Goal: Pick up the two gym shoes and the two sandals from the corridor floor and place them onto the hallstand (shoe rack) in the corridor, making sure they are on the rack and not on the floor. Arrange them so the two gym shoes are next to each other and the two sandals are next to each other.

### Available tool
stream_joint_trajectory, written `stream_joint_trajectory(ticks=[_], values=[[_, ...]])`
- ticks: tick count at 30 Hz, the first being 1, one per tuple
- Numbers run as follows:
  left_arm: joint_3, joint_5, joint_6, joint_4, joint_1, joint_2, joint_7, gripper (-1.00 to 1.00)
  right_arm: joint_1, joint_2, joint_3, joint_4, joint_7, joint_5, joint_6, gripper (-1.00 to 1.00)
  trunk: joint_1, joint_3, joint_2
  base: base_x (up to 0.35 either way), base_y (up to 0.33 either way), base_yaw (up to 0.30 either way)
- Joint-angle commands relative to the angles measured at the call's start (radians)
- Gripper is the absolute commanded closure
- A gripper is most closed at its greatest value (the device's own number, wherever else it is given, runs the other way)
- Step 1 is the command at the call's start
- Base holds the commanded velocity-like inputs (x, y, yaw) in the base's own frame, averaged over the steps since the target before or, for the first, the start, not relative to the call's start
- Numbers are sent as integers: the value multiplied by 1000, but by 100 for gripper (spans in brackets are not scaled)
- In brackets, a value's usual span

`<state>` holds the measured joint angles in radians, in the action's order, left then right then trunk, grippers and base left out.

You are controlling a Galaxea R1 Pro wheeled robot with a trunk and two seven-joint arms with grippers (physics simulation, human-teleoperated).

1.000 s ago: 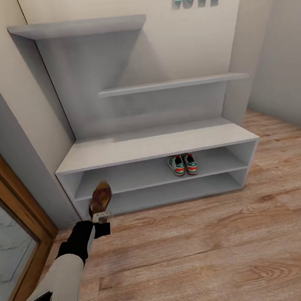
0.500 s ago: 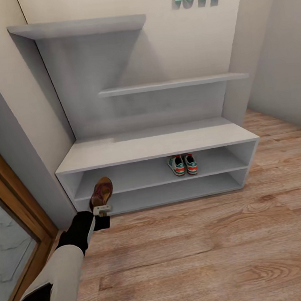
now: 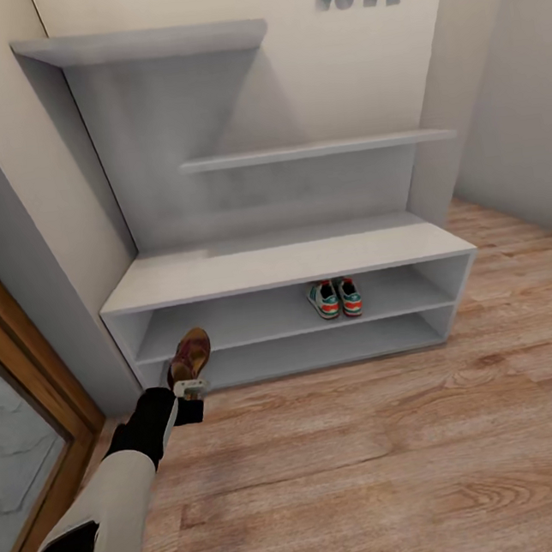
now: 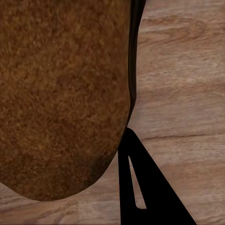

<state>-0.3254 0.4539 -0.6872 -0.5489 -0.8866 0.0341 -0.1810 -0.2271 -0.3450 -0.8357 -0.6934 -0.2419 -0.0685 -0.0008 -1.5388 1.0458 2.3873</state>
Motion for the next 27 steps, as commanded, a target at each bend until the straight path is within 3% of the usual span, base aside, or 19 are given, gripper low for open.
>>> stream_joint_trajectory(ticks=[1, 16, 18, 27], values=[[-7, 10, -3, -2, 0, 1, -8, 100, -1, 1, -6, 0, -7, -4, 1, 100, -4, 5, 8, 0, 0, 0], [-2, 13, -3, -1, 5, -5, -7, 100, -1, 3, -5, 2, -7, -5, 0, 100, -61, 71, 113, 0, 0, 0], [-2, 13, -3, 0, 5, -7, -8, 100, -1, 3, -5, 2, -7, -5, 0, 100, -62, 82, 113, 0, 0, 0], [-3, 14, -3, -2, 7, -11, -6, 100, -1, 4, -4, 6, -8, -7, -3, 100, -62, 89, 113, 0, 0, 0]])
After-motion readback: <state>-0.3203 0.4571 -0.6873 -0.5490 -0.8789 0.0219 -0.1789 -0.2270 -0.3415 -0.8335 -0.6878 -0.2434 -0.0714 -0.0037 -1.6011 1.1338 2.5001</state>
